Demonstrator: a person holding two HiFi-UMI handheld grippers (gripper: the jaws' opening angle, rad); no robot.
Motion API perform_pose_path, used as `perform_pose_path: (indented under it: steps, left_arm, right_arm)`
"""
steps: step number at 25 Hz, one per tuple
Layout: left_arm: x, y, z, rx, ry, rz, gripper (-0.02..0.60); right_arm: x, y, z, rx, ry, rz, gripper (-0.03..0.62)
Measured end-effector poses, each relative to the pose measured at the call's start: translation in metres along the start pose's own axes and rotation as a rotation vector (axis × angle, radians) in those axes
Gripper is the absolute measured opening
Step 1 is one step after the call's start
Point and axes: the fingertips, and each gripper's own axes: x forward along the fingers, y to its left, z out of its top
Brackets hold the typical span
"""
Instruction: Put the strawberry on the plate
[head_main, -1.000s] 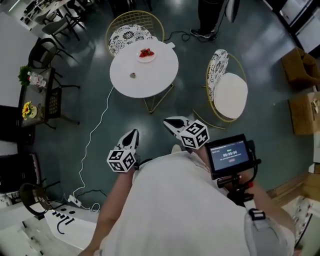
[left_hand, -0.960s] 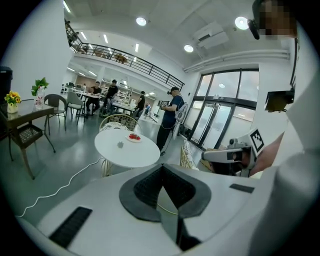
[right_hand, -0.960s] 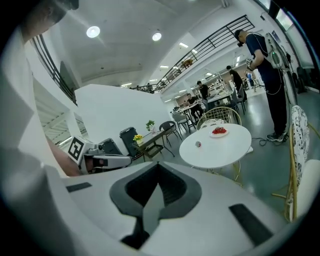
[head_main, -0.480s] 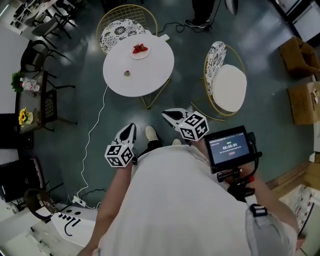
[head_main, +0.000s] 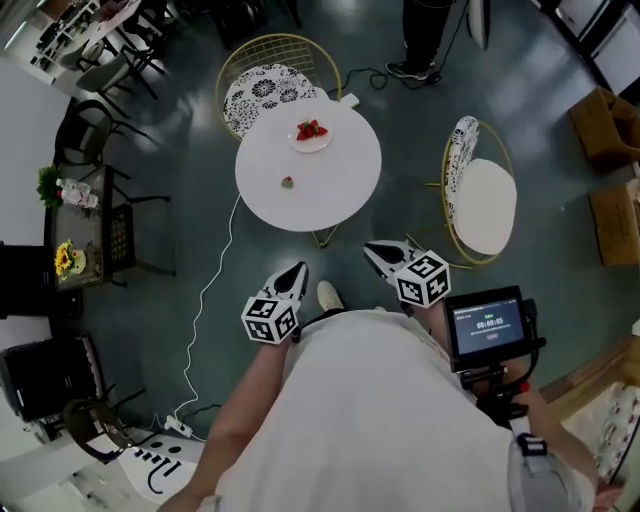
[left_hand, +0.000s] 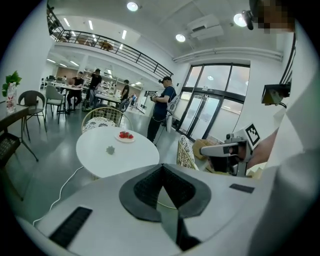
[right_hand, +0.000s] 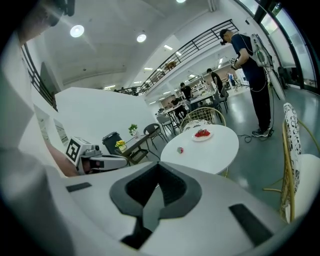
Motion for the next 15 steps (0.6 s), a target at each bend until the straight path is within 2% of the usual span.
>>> perform_pose_path:
  steps: [8, 12, 15]
  left_arm:
    - [0.019, 0.042, 0.023, 0.095, 0.067, -0.020, 0.005]
    - [0.018, 0.072, 0.036, 0.086, 0.054, -0.070, 0.005]
    - [0.016, 0.092, 0.038, 0.091, 0.049, -0.074, 0.005]
  right_arm:
    - [0.035, -0.009, 0.027, 0.014, -0.033, -0.073, 0.005]
    - [0.067, -0.003, 0.040, 0.012, -0.043, -0.103, 0.005]
    - [0.089, 0.001, 0.044, 0.012, -0.051, -0.114, 0.005]
